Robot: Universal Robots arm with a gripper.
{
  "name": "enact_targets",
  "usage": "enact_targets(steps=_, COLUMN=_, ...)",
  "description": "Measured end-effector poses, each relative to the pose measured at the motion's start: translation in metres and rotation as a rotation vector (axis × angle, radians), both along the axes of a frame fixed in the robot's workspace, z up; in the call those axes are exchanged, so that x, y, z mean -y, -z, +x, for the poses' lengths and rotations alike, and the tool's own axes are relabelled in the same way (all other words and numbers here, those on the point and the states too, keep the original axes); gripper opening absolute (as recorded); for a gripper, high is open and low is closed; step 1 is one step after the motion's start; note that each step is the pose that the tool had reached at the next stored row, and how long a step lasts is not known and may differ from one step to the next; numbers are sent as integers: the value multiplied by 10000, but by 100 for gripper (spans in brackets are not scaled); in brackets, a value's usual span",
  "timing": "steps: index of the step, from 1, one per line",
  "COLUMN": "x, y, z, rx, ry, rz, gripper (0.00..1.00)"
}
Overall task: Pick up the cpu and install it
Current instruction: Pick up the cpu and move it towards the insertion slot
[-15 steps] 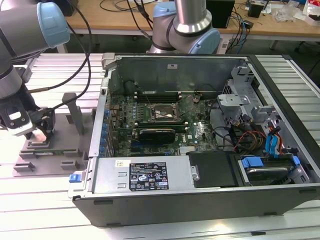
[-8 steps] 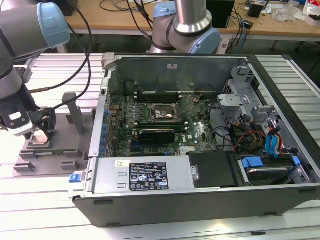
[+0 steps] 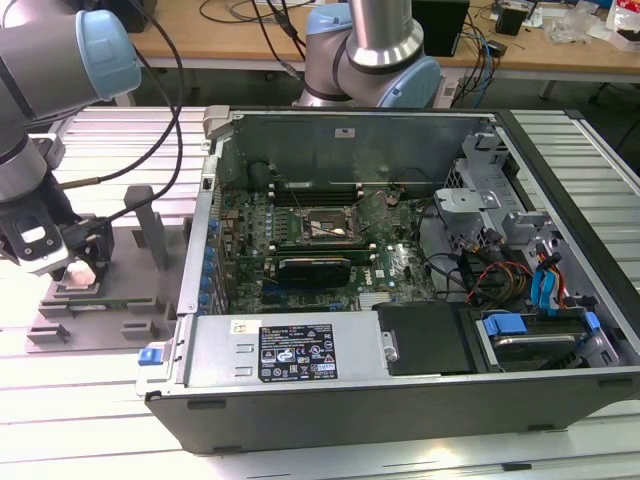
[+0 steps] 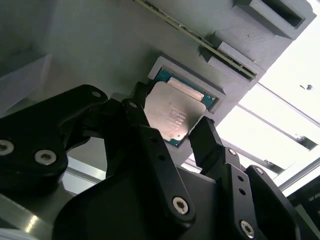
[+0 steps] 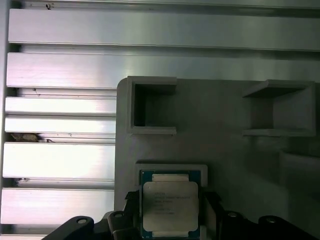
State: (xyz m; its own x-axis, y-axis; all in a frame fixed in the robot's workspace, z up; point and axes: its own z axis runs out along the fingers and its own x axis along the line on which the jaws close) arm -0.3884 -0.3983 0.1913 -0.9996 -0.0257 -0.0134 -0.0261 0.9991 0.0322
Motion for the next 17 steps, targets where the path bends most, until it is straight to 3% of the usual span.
enact_targets(steps=10, x=0, y=22, z=0, rx=1, ry=-98, rz=1, gripper=62)
enact_targets(steps=12, x=0, y=22, z=-1, rx=-1, ry=-98, rz=0, gripper=55)
enact_targets(steps=17, x=-1, y=12, z=0, rx=7, ry=-97, rz=5, gripper=54)
